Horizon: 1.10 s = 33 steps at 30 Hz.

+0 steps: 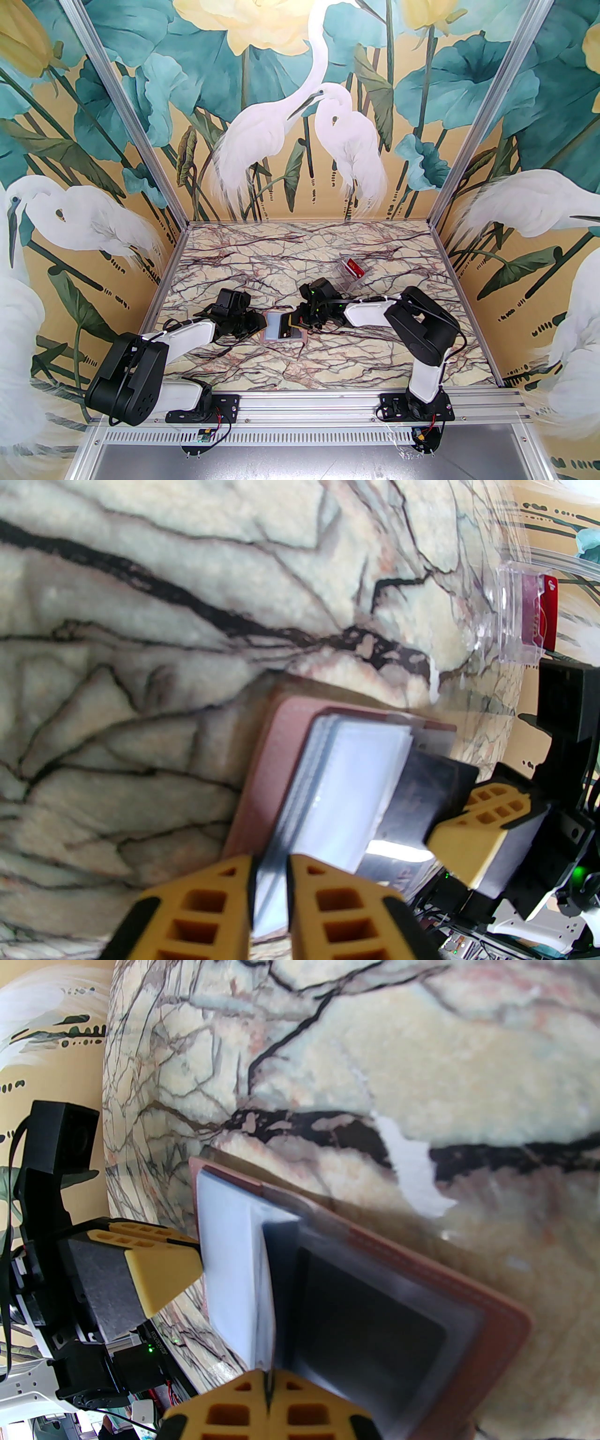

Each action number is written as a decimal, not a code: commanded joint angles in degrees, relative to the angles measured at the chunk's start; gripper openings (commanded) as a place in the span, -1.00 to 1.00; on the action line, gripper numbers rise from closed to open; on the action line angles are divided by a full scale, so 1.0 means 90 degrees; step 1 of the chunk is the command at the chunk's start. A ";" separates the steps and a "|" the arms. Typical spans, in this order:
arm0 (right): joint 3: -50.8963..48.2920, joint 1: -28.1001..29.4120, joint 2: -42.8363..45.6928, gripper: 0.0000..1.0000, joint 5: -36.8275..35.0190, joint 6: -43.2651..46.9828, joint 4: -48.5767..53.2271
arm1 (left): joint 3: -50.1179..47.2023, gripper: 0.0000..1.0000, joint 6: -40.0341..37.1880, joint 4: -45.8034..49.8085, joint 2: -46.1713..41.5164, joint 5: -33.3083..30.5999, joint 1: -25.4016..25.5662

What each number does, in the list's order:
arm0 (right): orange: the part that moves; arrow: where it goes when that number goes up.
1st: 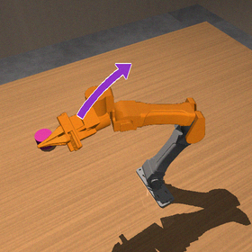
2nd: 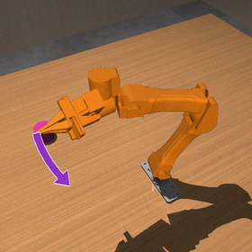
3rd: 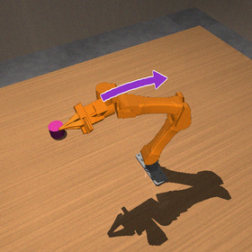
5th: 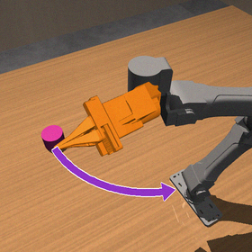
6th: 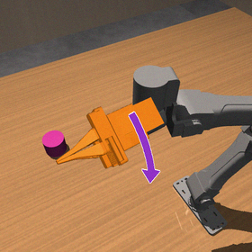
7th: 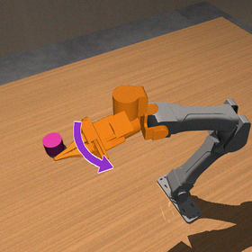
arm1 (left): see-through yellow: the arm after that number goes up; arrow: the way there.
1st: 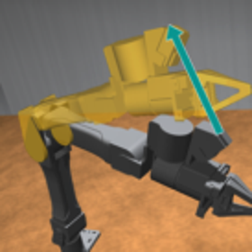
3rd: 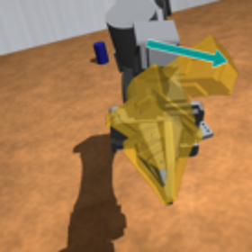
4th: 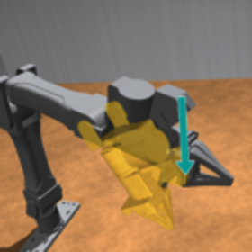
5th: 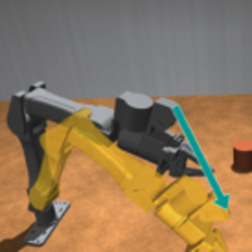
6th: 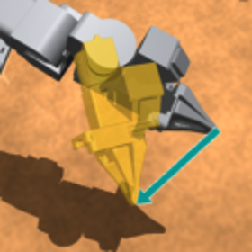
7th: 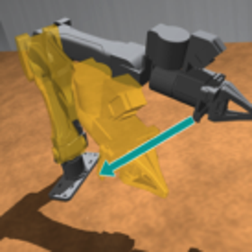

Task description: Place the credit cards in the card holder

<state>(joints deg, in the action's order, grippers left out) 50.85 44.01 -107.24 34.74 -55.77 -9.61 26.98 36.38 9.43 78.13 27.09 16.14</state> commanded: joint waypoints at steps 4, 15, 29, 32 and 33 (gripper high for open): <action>0.0146 0.0081 -0.0295 -1.00 -0.0086 -0.0070 -0.0009 | 0.0014 -0.59 -0.0019 -0.0013 0.0102 -0.0061 0.0012; 0.0484 0.0081 0.0247 -0.20 -0.0638 0.0515 0.1358 | 0.0004 -0.59 -0.0029 -0.0003 0.0088 -0.0048 0.0011; 0.1002 0.0083 -0.0132 -1.00 -0.1116 0.0478 0.2077 | 0.0007 -0.59 -0.0038 -0.0003 0.0082 -0.0042 0.0010; 0.1024 0.0081 -0.0267 -1.00 -0.1159 0.0471 0.2046 | 0.0003 -0.59 -0.0036 -0.0020 0.0088 -0.0041 0.0013; 0.1038 0.0088 -0.0336 -1.00 -0.1100 0.0450 0.2035 | 0.0004 -0.59 -0.0041 -0.0015 0.0103 -0.0033 0.0012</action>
<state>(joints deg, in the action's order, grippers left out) 58.92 44.58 -108.38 25.76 -51.37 7.51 26.98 36.38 9.43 78.13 27.11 16.14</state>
